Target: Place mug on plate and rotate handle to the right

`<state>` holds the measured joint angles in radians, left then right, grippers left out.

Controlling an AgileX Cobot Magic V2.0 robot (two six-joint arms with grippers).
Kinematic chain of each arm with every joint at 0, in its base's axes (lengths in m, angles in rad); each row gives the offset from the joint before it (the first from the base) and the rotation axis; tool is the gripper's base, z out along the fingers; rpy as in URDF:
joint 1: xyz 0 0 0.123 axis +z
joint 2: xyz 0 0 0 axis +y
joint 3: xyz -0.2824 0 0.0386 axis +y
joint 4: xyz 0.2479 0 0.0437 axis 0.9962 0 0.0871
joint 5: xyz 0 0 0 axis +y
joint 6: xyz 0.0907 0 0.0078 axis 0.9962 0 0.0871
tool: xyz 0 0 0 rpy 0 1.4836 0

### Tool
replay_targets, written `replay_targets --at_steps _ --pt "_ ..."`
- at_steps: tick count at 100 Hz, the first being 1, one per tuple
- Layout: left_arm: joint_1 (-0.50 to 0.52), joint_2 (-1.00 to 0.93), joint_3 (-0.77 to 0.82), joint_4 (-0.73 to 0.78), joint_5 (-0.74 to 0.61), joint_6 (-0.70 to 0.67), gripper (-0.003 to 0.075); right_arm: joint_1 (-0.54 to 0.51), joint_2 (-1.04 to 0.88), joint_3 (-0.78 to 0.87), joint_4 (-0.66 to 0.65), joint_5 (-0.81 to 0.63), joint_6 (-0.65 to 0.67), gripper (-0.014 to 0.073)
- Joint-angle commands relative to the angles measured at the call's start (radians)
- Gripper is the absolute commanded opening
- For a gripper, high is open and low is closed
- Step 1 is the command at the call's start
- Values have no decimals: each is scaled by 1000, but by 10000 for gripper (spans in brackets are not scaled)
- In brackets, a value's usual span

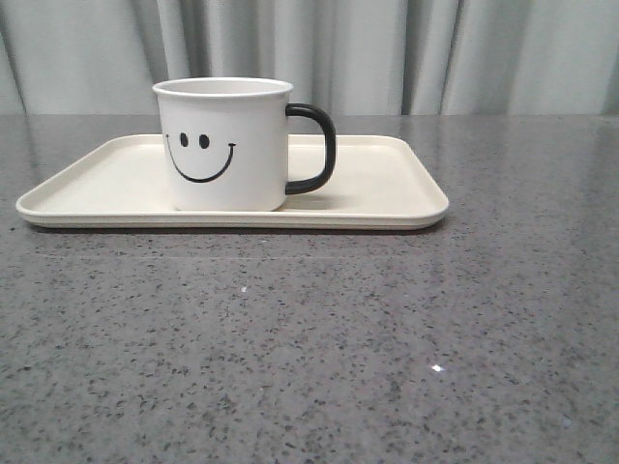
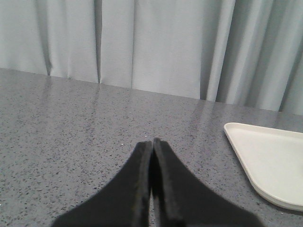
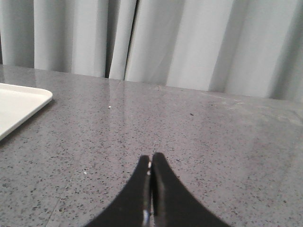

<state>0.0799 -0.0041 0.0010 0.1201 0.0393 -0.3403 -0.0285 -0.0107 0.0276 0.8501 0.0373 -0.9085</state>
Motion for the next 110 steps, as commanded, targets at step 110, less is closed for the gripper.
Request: replay_targets --at_steps 110 --pt "-7 -30 10 -9 -81 -10 -20 -6 -21 0 96 -129 -9 -62"
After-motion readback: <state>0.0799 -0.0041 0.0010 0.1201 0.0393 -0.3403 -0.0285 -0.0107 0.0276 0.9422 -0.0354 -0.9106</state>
